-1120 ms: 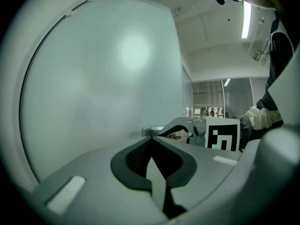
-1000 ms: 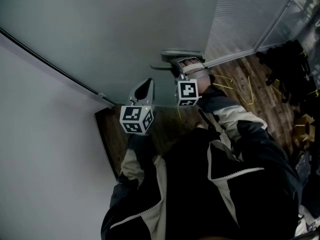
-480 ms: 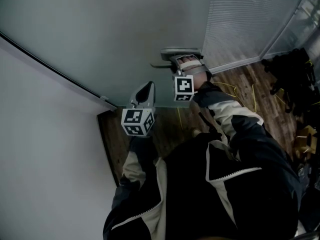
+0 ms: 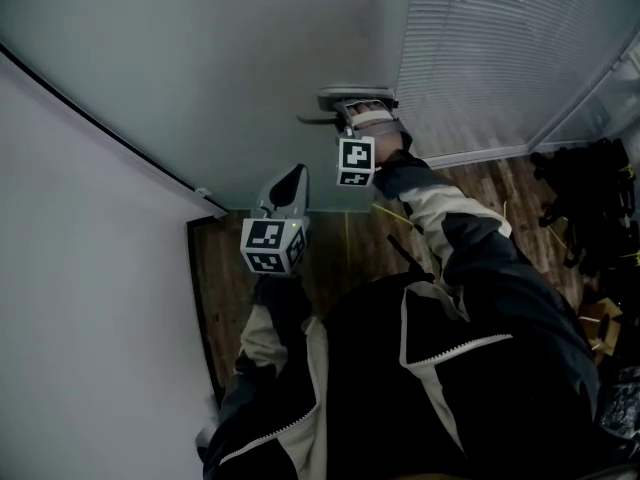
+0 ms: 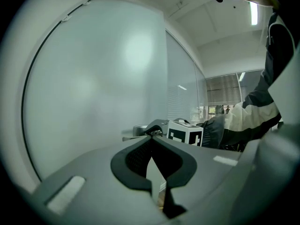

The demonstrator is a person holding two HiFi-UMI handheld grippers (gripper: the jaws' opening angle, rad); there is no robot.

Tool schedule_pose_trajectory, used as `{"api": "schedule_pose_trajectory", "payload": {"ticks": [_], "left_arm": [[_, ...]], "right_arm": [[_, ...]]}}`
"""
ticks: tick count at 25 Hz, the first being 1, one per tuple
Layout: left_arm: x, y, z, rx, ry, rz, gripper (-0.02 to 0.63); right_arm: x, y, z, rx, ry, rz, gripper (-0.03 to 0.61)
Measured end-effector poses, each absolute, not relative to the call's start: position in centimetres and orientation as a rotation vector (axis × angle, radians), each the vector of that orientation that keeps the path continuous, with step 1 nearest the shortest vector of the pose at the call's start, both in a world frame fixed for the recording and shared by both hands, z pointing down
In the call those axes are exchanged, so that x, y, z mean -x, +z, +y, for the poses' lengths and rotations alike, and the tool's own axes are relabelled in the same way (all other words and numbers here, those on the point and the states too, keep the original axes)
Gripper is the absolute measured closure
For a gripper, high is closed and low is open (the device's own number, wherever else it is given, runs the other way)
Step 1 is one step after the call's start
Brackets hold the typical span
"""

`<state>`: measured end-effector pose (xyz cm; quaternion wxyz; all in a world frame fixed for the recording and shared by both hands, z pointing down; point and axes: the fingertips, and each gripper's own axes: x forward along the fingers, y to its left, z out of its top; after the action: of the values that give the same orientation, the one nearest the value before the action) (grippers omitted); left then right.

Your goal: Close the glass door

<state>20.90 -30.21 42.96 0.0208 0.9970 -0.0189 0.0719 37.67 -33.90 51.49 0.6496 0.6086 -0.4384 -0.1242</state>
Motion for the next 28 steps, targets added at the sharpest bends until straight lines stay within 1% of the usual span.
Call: {"api": "schedule_pose_trajectory", "payload": {"ticks": [4, 9, 15, 28], "left_arm": [[-18.7, 44.5, -27.8, -3.063, 0.179, -0.115, 0.603], [-22.1, 42.2, -29.5, -3.031, 0.184, -0.139, 0.603], [-23.6, 41.5, -29.6, -3.024, 0.182, -0.162, 0.603], [-22.2, 43.1, -30.3, -2.968, 0.253, -0.323, 0.603]], "right_arm": [[-37.7, 53.2, -33.4, -1.376, -0.309, -0.989, 0.431], [-43.6, 51.5, -37.4, -1.379, -0.299, -0.98, 0.433], [-47.5, 51.2, -40.4, -1.335, -0.302, -0.971, 0.436], [-52.6, 51.8, -44.2, -1.336, -0.34, -0.985, 0.437]]}}
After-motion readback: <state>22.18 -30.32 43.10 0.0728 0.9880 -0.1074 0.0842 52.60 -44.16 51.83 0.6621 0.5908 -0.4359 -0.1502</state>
